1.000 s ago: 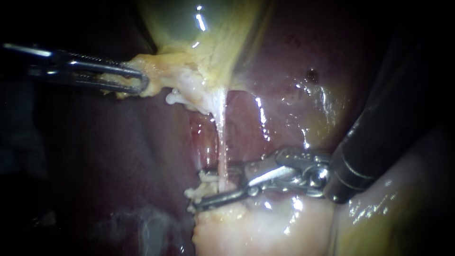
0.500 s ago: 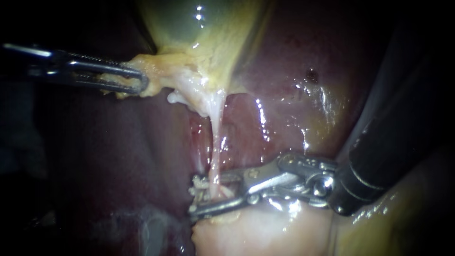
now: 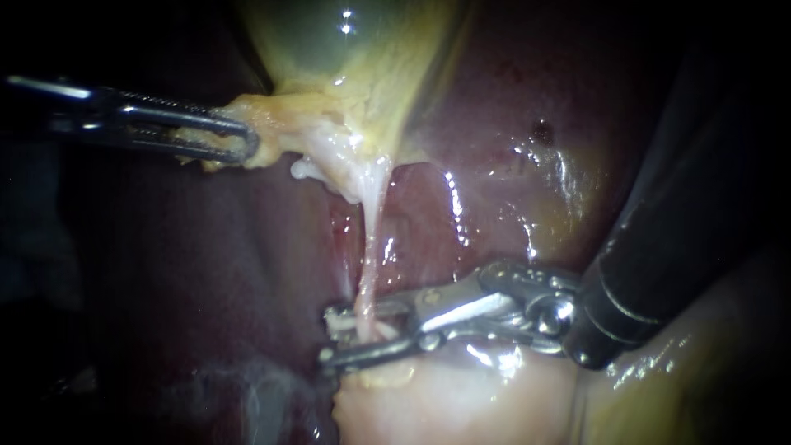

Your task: Clipping first clip right tube

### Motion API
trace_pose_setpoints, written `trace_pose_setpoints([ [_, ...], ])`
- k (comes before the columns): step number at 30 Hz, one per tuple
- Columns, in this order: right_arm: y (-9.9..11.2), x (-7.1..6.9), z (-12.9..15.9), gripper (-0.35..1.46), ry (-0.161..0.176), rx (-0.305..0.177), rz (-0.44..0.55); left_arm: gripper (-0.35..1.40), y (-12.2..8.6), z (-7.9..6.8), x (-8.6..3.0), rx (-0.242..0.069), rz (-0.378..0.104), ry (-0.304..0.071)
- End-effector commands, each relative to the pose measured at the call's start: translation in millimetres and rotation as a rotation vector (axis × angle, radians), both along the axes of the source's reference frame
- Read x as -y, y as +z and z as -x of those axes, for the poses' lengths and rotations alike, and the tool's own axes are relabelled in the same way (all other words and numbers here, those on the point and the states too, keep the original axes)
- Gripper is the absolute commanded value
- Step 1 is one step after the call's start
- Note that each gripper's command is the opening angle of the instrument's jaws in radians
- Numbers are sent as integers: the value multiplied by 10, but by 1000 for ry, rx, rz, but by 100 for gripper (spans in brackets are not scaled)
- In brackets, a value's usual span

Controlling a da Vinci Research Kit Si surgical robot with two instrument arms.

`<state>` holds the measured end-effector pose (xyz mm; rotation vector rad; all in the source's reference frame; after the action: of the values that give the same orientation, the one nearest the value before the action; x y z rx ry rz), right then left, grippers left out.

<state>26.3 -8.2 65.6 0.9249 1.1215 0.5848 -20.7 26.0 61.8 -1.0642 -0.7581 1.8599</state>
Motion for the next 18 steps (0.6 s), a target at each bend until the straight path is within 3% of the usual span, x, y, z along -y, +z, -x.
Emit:
trace_pose_setpoints([
  [1, 1, -1, 2, -9, -1, 1, 0, -35, 0, 0, 0, 0, 0, 0],
  [3, 1, -1, 2, -16, -1, 7, -11, -35, 0, 0, 0, 0, 0, 0],
  [5, 1, -1, 4, -35, 4, 22, -55, -35, 0, 0, 0, 0, 0, 0],
  [8, 2, -1, 7, -35, 17, 70, -175, -35, 0, 0, 0, 0, 0, 0],
  [18, 7, 5, 7, -35, 6, 88, -166, -35, 1, 0, 0, 0, 0, 0],
])
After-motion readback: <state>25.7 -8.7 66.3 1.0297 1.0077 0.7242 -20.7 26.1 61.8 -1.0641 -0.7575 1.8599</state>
